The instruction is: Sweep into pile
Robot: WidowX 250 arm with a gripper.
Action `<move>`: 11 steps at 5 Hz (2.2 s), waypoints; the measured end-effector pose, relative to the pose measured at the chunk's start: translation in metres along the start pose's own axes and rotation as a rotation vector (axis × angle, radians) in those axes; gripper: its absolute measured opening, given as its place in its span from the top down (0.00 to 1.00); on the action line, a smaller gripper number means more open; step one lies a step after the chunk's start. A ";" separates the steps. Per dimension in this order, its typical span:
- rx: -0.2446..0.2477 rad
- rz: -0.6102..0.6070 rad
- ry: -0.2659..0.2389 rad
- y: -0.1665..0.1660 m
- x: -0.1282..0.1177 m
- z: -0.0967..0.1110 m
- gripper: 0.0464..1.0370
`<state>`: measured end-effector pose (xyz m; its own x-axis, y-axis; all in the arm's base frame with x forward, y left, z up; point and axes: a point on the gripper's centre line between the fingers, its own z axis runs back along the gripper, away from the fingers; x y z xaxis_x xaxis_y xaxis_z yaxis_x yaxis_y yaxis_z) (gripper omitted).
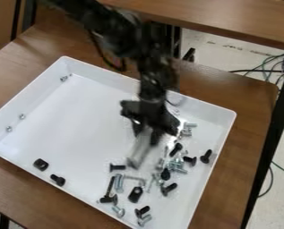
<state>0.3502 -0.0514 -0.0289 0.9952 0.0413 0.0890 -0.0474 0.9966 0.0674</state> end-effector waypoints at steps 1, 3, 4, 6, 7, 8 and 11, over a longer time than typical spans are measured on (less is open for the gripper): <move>0.083 0.091 -0.058 0.047 0.014 0.023 0.68; 0.255 0.218 0.028 0.141 -0.003 0.001 0.68; 0.238 0.276 0.025 0.185 -0.010 -0.010 0.68; 0.262 0.368 0.098 0.241 -0.004 -0.029 0.68; 0.276 0.346 0.077 0.247 0.010 -0.031 0.68; 0.317 0.257 0.063 0.254 0.023 -0.030 0.68; 0.330 -0.129 0.040 0.202 0.048 -0.032 0.68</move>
<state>0.3911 0.1544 -0.0432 0.9970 -0.0743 0.0206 0.0602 0.9172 0.3939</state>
